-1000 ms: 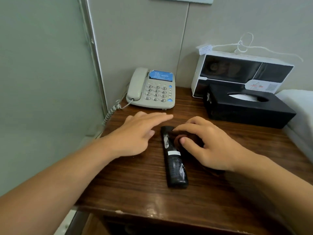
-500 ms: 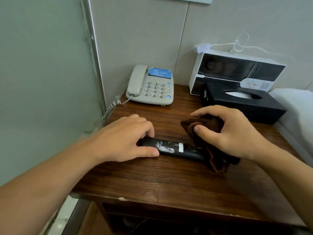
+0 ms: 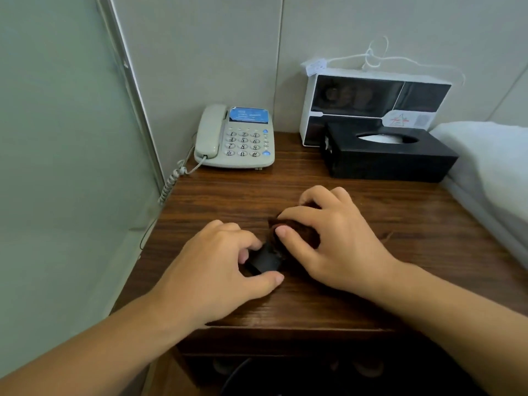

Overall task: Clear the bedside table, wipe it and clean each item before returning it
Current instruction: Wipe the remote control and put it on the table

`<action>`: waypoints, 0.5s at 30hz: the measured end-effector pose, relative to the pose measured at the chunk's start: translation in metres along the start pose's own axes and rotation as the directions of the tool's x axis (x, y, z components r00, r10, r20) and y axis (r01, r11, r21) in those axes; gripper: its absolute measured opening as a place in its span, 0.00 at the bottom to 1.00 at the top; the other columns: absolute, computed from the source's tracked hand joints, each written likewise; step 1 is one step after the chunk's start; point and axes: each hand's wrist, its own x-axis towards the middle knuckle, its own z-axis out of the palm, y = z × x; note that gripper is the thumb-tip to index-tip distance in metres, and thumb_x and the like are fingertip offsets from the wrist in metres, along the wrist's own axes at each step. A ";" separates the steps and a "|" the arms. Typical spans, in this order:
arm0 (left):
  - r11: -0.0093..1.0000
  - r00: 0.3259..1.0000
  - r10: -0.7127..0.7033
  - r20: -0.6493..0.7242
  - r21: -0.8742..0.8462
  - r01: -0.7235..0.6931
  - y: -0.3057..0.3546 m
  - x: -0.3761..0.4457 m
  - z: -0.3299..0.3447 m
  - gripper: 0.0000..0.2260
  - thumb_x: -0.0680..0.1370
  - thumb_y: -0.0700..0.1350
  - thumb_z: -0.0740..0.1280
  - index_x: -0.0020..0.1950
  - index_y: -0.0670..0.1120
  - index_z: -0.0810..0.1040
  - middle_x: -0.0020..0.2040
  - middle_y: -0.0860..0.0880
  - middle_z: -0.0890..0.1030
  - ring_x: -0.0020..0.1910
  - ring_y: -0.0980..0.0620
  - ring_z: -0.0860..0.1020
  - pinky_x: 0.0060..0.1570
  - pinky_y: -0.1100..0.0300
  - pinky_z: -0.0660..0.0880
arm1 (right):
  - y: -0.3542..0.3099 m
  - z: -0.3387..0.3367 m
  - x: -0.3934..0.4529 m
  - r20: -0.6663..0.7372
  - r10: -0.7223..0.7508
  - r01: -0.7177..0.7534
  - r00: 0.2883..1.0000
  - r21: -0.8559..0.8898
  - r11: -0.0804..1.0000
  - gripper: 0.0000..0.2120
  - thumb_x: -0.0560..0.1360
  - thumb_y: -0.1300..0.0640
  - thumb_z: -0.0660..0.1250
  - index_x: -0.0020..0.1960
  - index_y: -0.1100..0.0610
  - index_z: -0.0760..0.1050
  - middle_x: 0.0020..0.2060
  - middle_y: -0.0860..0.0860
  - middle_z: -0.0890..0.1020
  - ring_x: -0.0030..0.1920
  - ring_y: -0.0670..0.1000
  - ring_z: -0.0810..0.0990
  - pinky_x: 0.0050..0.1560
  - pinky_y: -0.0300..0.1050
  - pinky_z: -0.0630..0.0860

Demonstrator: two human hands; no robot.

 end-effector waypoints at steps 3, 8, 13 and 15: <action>0.999 0.999 0.001 -0.032 -0.036 -0.002 0.000 0.000 0.004 0.21 0.68 0.69 0.70 0.53 0.58 0.85 0.40 0.58 0.76 0.48 0.60 0.72 0.44 0.65 0.71 | 0.002 -0.004 -0.002 0.026 -0.016 0.016 1.000 0.014 1.000 0.17 0.84 0.41 0.55 0.63 0.41 0.80 0.59 0.42 0.73 0.58 0.45 0.67 0.58 0.49 0.70; 0.999 0.997 0.038 -0.060 -0.036 -0.040 -0.001 0.000 0.006 0.17 0.68 0.67 0.69 0.44 0.55 0.84 0.38 0.57 0.76 0.46 0.59 0.73 0.41 0.64 0.69 | -0.007 -0.001 -0.016 0.161 -0.186 0.176 0.969 0.076 0.981 0.16 0.78 0.42 0.65 0.63 0.44 0.78 0.54 0.43 0.74 0.53 0.50 0.73 0.57 0.43 0.73; 0.998 0.998 0.040 -0.042 -0.038 -0.041 -0.001 0.001 0.006 0.22 0.68 0.67 0.68 0.50 0.53 0.86 0.40 0.57 0.77 0.47 0.58 0.74 0.46 0.62 0.73 | 0.028 -0.014 0.018 -0.016 0.127 -0.126 0.992 0.024 0.992 0.08 0.76 0.48 0.71 0.55 0.44 0.80 0.48 0.44 0.78 0.51 0.50 0.80 0.53 0.49 0.78; 0.998 0.997 0.046 -0.054 -0.043 -0.048 -0.001 0.000 0.007 0.21 0.68 0.69 0.67 0.46 0.53 0.85 0.38 0.57 0.76 0.46 0.58 0.73 0.44 0.58 0.74 | 0.009 -0.008 0.005 0.031 -0.018 0.015 0.999 0.094 0.995 0.08 0.75 0.48 0.71 0.53 0.45 0.81 0.47 0.44 0.80 0.50 0.48 0.80 0.53 0.48 0.78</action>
